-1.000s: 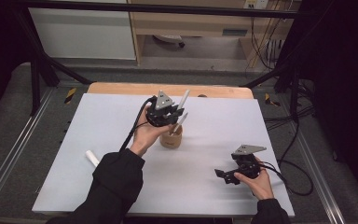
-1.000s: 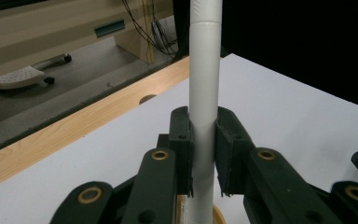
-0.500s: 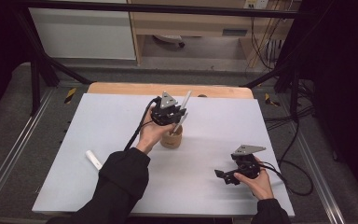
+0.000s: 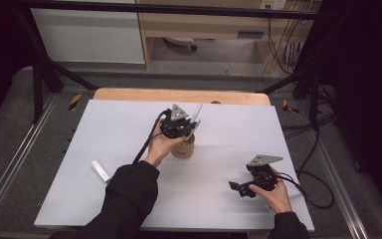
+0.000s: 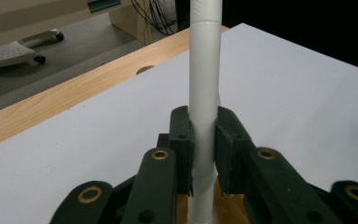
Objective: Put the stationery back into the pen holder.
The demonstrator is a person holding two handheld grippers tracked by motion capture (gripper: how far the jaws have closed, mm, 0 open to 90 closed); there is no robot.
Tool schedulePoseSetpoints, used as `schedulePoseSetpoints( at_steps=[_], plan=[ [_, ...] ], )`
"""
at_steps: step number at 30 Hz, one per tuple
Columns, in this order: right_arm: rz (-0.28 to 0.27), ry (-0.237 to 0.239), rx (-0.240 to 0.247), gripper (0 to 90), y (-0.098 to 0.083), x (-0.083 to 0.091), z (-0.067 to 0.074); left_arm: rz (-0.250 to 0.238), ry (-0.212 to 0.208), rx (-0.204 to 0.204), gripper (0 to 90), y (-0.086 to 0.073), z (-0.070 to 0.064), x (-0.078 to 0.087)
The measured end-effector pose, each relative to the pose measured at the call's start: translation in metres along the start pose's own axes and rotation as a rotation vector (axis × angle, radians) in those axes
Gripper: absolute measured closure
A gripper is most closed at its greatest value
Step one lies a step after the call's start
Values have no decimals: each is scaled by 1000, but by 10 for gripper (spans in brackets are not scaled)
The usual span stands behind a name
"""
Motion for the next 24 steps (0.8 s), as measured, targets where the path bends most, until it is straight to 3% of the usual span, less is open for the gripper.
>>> schedulePoseSetpoints(
  at_steps=[15, 24],
  plan=[
    [9, 1, 7, 11, -1, -1, 0, 44, -12, -18, 778, -20, 1, -3],
    [14, -2, 8, 11, -1, -2, 0, 80, 13, -56, 718, -29, 5, -2]
  ],
)
Point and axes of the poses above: each handheld gripper's, and its own axes: x roughly backward along the jaws, y roughly out of its top, z roughly to its left, the point moved 8 cm from there along -x, roughly forward along the jaws, and after that the axes turned 10 degrees about z, right-handed, at the moved point
